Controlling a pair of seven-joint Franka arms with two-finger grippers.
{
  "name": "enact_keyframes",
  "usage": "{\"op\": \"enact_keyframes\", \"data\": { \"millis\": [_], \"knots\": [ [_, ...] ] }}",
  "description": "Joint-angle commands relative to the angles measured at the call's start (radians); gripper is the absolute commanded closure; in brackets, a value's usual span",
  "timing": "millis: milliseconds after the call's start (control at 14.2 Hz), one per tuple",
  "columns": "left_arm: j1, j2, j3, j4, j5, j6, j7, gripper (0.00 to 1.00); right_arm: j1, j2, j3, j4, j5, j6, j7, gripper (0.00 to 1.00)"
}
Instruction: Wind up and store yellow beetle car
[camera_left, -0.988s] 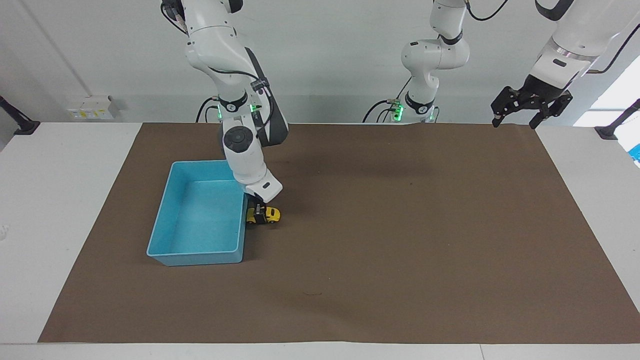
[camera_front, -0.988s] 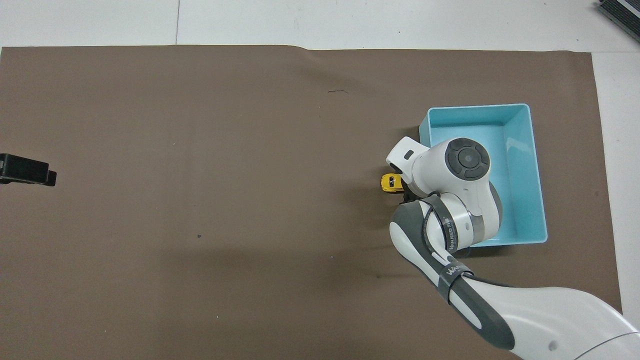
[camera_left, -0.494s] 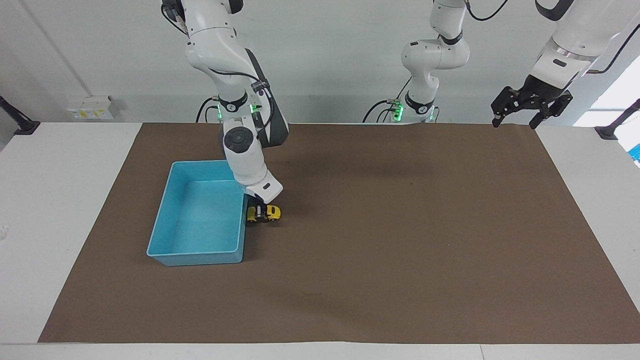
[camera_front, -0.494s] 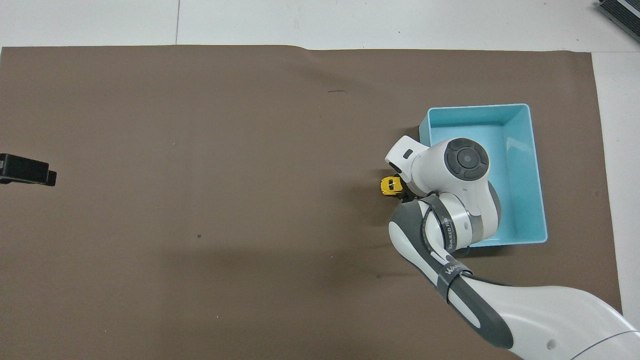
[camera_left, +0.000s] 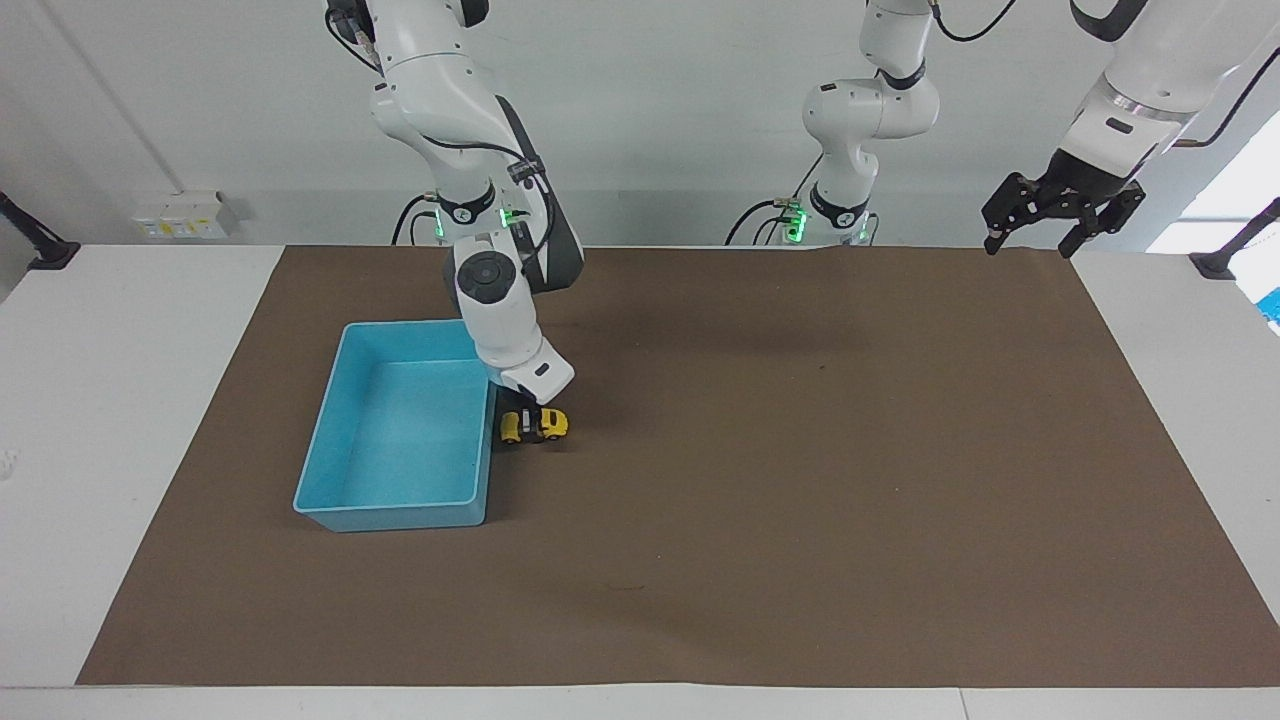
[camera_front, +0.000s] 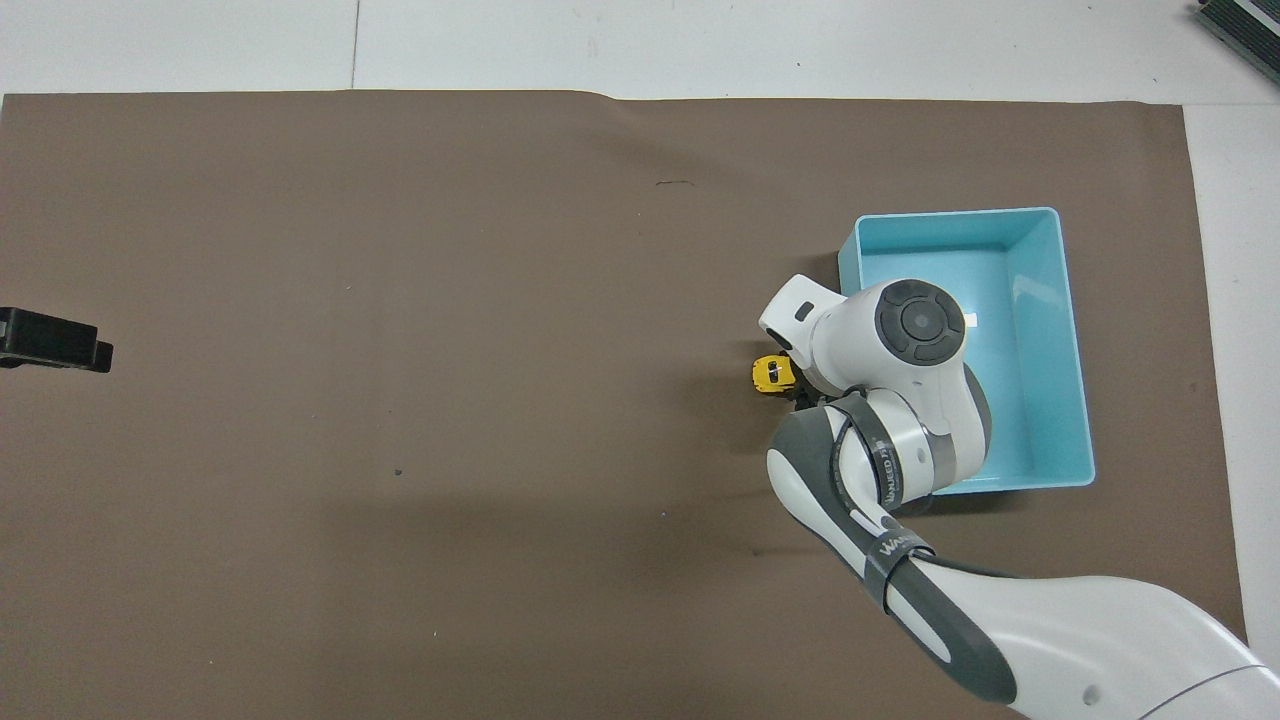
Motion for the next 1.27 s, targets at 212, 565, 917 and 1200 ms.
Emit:
{"op": "enact_keyframes", "data": {
  "millis": [212, 565, 917, 1200],
  "knots": [
    [0.006, -0.019, -0.002, -0.013, 0.001, -0.013, 0.001, 0.00, 0.017, 0.007, 0.004, 0.083, -0.029, -0.097, 0.052, 1.00],
    [0.006, -0.019, -0.002, -0.012, 0.002, -0.013, 0.001, 0.00, 0.019, -0.018, 0.005, 0.131, -0.029, -0.177, 0.078, 1.00],
    [0.007, -0.019, -0.002, -0.012, 0.001, -0.013, 0.001, 0.00, 0.017, -0.059, 0.005, 0.172, -0.027, -0.263, 0.082, 1.00],
    [0.006, -0.020, -0.002, -0.013, 0.001, -0.013, 0.001, 0.00, 0.010, -0.093, 0.004, 0.197, -0.024, -0.323, 0.082, 1.00]
  ]
}}
